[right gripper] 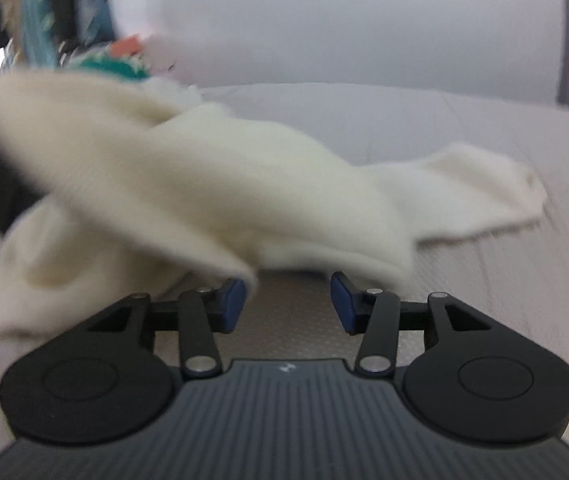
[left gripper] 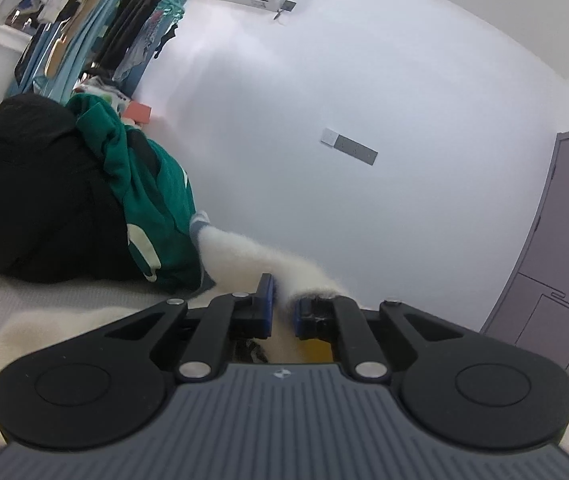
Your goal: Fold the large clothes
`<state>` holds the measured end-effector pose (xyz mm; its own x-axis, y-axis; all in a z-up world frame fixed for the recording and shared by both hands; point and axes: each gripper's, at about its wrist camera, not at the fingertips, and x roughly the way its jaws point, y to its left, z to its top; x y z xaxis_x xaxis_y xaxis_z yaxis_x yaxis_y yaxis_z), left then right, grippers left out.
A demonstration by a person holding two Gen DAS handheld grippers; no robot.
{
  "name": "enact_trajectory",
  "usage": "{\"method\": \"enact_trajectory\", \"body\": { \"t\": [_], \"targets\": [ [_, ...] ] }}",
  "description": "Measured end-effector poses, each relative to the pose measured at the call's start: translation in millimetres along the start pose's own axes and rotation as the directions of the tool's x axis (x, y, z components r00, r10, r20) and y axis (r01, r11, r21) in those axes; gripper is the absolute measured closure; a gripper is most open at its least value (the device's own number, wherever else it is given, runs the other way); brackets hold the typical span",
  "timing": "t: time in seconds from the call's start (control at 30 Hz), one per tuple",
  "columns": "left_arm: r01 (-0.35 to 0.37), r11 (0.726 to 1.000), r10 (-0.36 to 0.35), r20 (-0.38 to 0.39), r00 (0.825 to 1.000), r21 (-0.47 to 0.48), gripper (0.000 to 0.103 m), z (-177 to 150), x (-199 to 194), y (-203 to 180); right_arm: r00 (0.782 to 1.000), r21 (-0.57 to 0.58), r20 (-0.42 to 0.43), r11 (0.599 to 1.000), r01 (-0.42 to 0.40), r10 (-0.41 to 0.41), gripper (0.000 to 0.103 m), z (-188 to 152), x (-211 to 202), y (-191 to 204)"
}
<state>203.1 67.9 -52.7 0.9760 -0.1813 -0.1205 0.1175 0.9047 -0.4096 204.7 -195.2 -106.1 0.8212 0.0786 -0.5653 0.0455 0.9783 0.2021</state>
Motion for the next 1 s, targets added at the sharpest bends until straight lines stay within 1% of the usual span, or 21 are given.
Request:
{"method": "enact_trajectory", "body": {
  "t": [0.03,0.1,0.13,0.2,0.23,0.27,0.3,0.33,0.37,0.4,0.47,0.53,0.63,0.7,0.77,0.87,0.93,1.0],
  "targets": [
    [0.000,1.000,0.000,0.001,1.000,-0.004,0.092,0,-6,0,1.000,0.014,0.020,1.000,0.008,-0.008,0.054,3,-5,-3],
    [-0.002,1.000,0.002,0.006,1.000,-0.005,0.093,1,-19,-2,0.995,0.020,0.091,0.999,0.030,-0.031,0.054,12,-22,-7],
    [0.001,1.000,0.000,0.007,1.000,-0.009,0.093,2,-26,-2,0.990,0.022,0.135,0.999,0.037,-0.039,0.054,17,-32,-9],
    [0.014,1.000,-0.014,0.010,1.000,-0.021,0.098,5,-43,-4,0.974,0.021,0.222,0.999,0.049,-0.053,0.054,24,-53,-12],
    [-0.007,1.000,0.007,0.023,1.000,-0.018,0.098,7,-55,-6,0.961,0.021,0.267,0.997,0.072,-0.075,0.060,28,-64,-14],
    [-0.021,1.000,0.021,0.038,0.999,-0.016,0.099,11,-66,-7,0.934,0.034,0.323,0.988,0.149,-0.152,0.063,30,-76,-15],
    [-0.018,0.999,0.019,0.054,0.998,-0.031,0.102,14,-77,-6,0.898,0.049,0.391,0.979,0.200,-0.203,0.067,34,-90,-20],
    [-0.019,0.999,0.022,0.071,0.997,-0.044,0.102,17,-86,-4,0.877,0.066,0.433,0.978,0.199,-0.208,0.067,36,-101,-27],
    [-0.024,0.999,0.028,0.079,0.996,-0.048,0.102,19,-95,-3,0.866,0.088,0.457,0.979,0.182,-0.202,0.067,41,-109,-36],
    [-0.020,0.999,0.024,0.076,0.997,-0.047,0.102,20,-103,-1,0.869,0.101,0.459,0.983,0.154,-0.183,0.067,45,-115,-45],
    [-0.021,0.999,0.023,0.049,0.999,-0.042,0.102,17,-110,2,0.884,0.121,0.439,0.985,0.119,-0.161,0.067,48,-119,-60],
    [-0.043,0.999,0.043,0.002,0.999,-0.013,0.102,8,-113,3,0.910,0.143,0.389,0.985,0.096,-0.145,0.067,48,-115,-70],
    [-0.070,0.998,0.069,-0.083,0.994,-0.003,0.102,-2,-107,7,0.952,0.141,0.294,0.989,0.049,-0.089,0.067,42,-101,-69],
    [-0.090,0.996,0.089,-0.141,0.986,-0.004,0.102,-9,-98,10,0.967,0.120,0.249,0.993,0.022,-0.052,0.067,36,-94,-60],
    [-0.088,0.996,0.084,-0.190,0.978,-0.013,0.102,-13,-90,15,0.974,0.083,0.227,0.997,-0.003,-0.016,0.067,27,-94,-46],
    [-0.106,0.994,0.103,-0.242,0.965,0.001,0.102,-23,-77,19,0.979,0.020,0.198,0.999,-0.045,0.040,0.066,19,-90,-31],
    [-0.114,0.993,0.100,-0.275,0.956,-0.035,0.101,-28,-72,28,0.981,-0.033,0.165,0.995,-0.096,0.100,0.066,12,-85,-16],
    [-0.119,0.988,0.086,-0.301,0.950,-0.093,0.101,-31,-68,41,0.980,-0.087,0.129,0.987,-0.138,0.149,0.066,4,-80,-3]
  ]
}}
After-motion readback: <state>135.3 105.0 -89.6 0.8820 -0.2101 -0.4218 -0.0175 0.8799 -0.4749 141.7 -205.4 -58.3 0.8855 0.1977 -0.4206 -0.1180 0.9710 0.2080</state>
